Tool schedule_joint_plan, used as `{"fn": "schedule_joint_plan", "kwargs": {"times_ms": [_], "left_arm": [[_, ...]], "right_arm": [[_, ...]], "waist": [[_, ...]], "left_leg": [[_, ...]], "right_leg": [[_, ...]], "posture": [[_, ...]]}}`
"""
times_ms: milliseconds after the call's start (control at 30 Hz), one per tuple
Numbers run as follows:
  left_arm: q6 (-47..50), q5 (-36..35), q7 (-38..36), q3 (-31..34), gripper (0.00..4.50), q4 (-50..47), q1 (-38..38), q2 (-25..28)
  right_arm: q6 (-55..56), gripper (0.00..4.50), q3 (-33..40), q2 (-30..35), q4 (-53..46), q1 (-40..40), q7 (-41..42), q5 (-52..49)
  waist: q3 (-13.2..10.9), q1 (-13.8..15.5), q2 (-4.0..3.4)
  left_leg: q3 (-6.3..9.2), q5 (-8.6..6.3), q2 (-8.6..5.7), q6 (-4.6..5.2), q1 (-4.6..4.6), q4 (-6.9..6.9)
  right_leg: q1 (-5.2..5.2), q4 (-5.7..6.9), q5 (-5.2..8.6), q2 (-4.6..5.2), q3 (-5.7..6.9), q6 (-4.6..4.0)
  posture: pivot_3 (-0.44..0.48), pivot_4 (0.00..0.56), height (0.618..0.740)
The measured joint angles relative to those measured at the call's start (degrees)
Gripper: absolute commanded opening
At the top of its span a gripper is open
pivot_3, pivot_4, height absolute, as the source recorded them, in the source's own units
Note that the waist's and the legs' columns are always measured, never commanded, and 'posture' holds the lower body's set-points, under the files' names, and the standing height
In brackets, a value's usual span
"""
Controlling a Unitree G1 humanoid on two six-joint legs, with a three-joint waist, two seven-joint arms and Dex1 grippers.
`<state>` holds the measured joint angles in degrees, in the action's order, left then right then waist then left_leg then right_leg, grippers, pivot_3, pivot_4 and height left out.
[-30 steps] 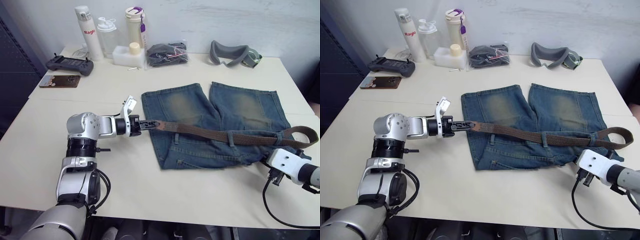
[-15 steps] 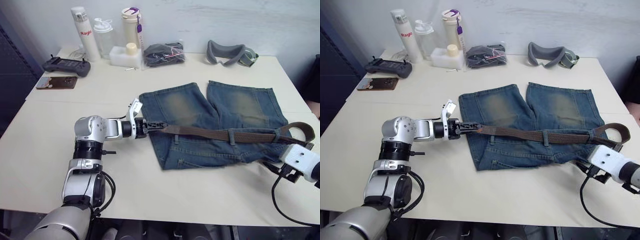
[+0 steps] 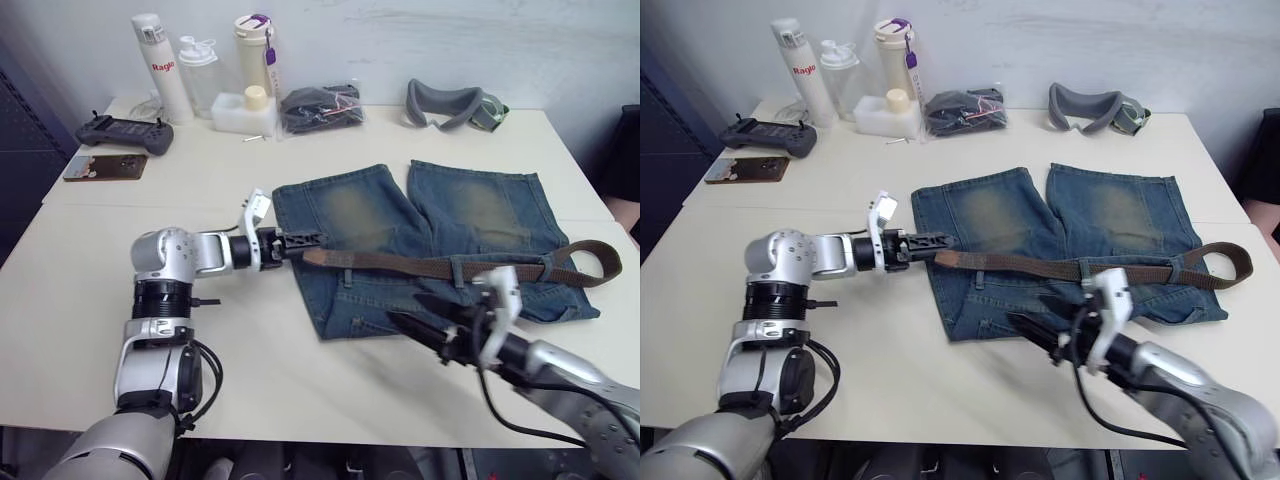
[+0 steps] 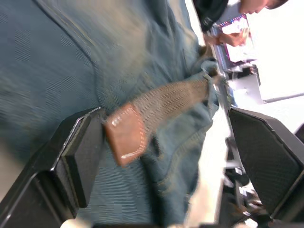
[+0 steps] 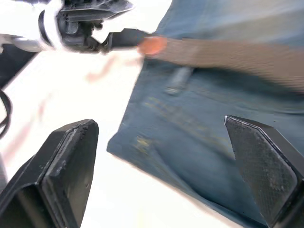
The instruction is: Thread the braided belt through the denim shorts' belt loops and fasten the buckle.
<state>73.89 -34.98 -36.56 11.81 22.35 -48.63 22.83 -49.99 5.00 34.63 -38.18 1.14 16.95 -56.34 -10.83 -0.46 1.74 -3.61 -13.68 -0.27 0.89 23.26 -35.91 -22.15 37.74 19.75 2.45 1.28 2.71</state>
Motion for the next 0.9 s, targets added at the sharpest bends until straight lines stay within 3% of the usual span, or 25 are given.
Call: {"fn": "schedule_joint_plan", "kwargs": {"times_ms": [100, 233, 267, 433, 600, 900], "left_arm": [[-2.6, 0.54, -3.64, -3.07, 4.44, -3.43, 2.28, 4.99], [-7.26, 2.14, -9.87, -9.51, 4.44, -8.62, 6.65, 10.72], [-8.2, 2.35, -10.89, -10.54, 4.48, -9.04, 7.17, 11.36], [-10.41, 2.44, -14.07, -11.85, 4.5, -12.76, 8.46, 12.82], [-10.49, 2.3, -14.32, -11.94, 4.5, -14.49, 9.74, 12.62], [-10.88, 2.33, -13.93, -12.44, 4.5, -14.84, 9.96, 11.14]], "right_arm": [[3.68, 4.5, -9.71, 6.97, -0.78, -2.7, 1.59, 14.28], [8.77, 4.5, -17.92, 11.4, 2.07, -5.53, 4.08, 28.15], [10.21, 4.26, -19.63, 12.69, 3.52, -5.9, 4.89, 31.37], [18.95, 2.37, -19.0, 16.9, 6.92, -4.96, 10.33, 38.61], [23.06, 0.03, -13.61, 19.39, 13.45, -3.38, 15.1, 39.91], [32.44, 0.03, -5.13, 23.76, 28.67, -2.38, 22.38, 44.06]], "waist": [[-0.01, 0.43, -0.01], [0.0, 0.51, -0.01], [0.0, 0.57, -0.01], [0.0, 0.62, 0.0], [0.0, 0.61, 0.0], [0.0, 1.14, 0.0]], "left_leg": [[-0.07, 0.03, -0.02, -0.01, 0.2, 0.01], [-0.07, 0.03, -0.02, 0.17, 0.35, 0.02], [-0.06, 0.02, -0.02, 0.22, 0.4, 0.01], [-0.03, -0.11, -0.02, 0.54, 0.38, -0.06], [-0.03, -0.07, -0.03, 0.72, 0.34, -0.12], [-0.02, -0.09, -0.04, 0.8, 0.04, -0.13]], "right_leg": [[-0.21, -0.06, 0.01, 0.01, -0.06, -0.02], [-0.26, -0.24, 0.03, 0.04, -0.05, -0.05], [-0.3, -0.24, 0.04, 0.07, -0.05, -0.07], [-0.22, -0.24, 0.04, 0.09, -0.03, -0.07], [-0.15, -0.22, -0.02, 0.12, -0.01, 0.01], [0.22, -0.31, -0.05, 0.13, 0.0, 0.07]], "posture": [[0.0, 0.15, 0.738], [0.0, 0.15, 0.738], [0.0, 0.15, 0.738], [0.0, 0.15, 0.738], [0.0, 0.15, 0.738], [0.0, 0.15, 0.738]]}}
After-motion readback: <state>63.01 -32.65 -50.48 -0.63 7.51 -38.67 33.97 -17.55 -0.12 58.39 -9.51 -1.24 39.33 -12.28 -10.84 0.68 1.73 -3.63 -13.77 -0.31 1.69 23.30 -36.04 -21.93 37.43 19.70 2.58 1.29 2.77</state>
